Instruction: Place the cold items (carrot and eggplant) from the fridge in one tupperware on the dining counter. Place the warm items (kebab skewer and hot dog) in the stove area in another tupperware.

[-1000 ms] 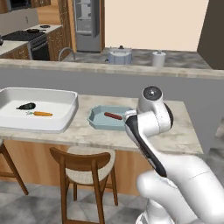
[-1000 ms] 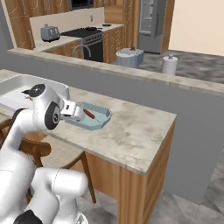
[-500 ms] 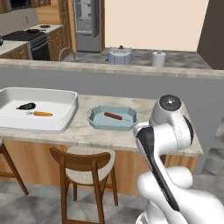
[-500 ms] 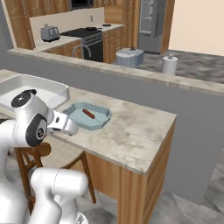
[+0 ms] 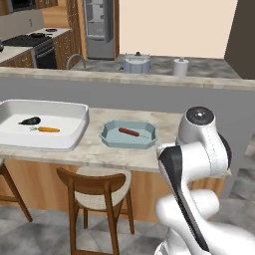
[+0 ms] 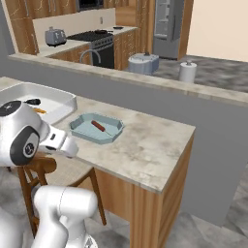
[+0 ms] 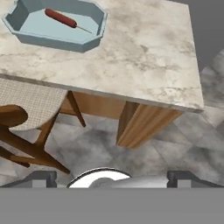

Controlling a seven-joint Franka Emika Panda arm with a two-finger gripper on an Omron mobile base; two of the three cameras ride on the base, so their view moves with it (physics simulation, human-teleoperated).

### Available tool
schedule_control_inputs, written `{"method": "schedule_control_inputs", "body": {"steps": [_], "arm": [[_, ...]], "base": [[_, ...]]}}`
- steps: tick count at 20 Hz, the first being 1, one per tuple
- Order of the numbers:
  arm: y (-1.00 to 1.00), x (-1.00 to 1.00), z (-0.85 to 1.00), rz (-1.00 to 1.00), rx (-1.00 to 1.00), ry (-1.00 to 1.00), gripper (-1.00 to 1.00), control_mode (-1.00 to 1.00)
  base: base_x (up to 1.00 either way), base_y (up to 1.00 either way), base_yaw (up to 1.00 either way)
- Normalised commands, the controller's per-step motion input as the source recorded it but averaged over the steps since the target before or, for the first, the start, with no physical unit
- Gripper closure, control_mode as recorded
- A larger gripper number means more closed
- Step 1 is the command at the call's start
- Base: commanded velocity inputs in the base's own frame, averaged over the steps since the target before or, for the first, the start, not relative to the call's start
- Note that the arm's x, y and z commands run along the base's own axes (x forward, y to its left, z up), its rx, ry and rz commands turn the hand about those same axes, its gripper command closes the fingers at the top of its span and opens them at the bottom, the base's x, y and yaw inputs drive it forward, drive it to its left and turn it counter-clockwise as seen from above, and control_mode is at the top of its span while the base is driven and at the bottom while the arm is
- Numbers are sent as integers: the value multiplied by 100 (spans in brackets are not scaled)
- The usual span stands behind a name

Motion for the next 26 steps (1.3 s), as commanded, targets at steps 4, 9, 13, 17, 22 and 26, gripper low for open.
{"method": "schedule_control_inputs", "body": {"steps": [4,9,13,17,22,26], "arm": [[-7,-19,-4,-10,3,-3,-100,100],[0,0,0,0,0,0,-100,100],[0,0,0,0,0,0,-100,100],[0,0,0,0,0,0,-100,100],[0,0,0,0,0,0,-100,100],[0,0,0,0,0,0,-100,100]], "base": [[-60,-37,-37],[-43,-86,-54],[-15,-100,-35],[0,-100,-28],[31,-98,-10],[80,-80,0]]}}
